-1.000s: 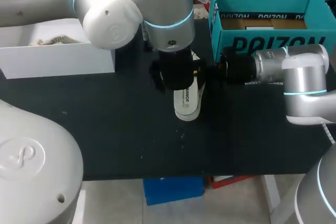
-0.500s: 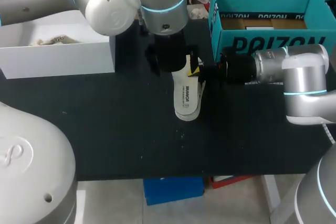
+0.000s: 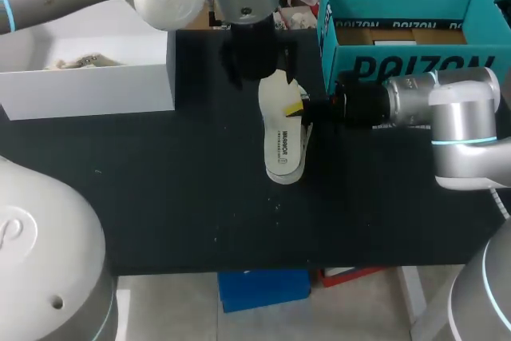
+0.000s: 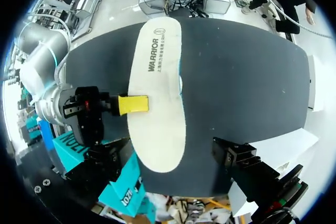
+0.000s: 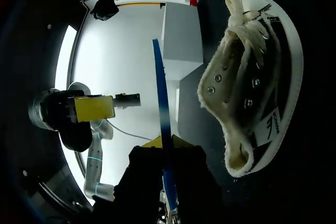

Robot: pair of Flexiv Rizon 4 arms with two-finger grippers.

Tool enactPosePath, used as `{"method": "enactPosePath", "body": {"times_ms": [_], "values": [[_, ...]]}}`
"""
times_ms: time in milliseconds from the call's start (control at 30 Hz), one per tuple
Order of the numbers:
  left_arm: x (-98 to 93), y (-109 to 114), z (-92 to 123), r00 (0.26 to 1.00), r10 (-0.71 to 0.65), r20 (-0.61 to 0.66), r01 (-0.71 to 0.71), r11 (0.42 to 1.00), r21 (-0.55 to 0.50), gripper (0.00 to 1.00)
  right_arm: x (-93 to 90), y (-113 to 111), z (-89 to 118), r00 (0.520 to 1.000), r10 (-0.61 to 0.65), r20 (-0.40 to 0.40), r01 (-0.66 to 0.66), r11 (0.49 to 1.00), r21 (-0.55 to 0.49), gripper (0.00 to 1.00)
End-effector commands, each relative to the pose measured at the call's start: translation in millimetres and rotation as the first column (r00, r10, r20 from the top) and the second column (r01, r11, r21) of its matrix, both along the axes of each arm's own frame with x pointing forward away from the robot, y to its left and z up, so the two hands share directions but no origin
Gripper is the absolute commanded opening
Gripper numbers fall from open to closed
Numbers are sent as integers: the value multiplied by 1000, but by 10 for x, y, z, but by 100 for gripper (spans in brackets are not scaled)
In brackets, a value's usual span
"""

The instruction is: Take the shoe out of the shoebox, open the shoe tongue, remove and reinsert the insole, then place the shoe into the shoebox

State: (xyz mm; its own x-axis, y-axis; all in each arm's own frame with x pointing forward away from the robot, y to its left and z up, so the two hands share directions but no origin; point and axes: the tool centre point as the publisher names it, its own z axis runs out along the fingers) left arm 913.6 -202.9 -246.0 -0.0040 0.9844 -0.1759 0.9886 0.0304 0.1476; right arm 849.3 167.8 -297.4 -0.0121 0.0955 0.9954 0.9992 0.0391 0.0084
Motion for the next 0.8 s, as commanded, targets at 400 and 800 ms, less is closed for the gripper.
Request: {"method": "enactPosePath", "body": {"times_ms": [400,800], "values": [[526,-102,-34,999,39,8,-39,999,14,100,3,10,0,1000,0,-1,0,1000,-3,0],[491,-143,-112,998,57,-18,-57,998,21,100,3,10,0,1000,0,-1,0,1000,-3,0]]}}
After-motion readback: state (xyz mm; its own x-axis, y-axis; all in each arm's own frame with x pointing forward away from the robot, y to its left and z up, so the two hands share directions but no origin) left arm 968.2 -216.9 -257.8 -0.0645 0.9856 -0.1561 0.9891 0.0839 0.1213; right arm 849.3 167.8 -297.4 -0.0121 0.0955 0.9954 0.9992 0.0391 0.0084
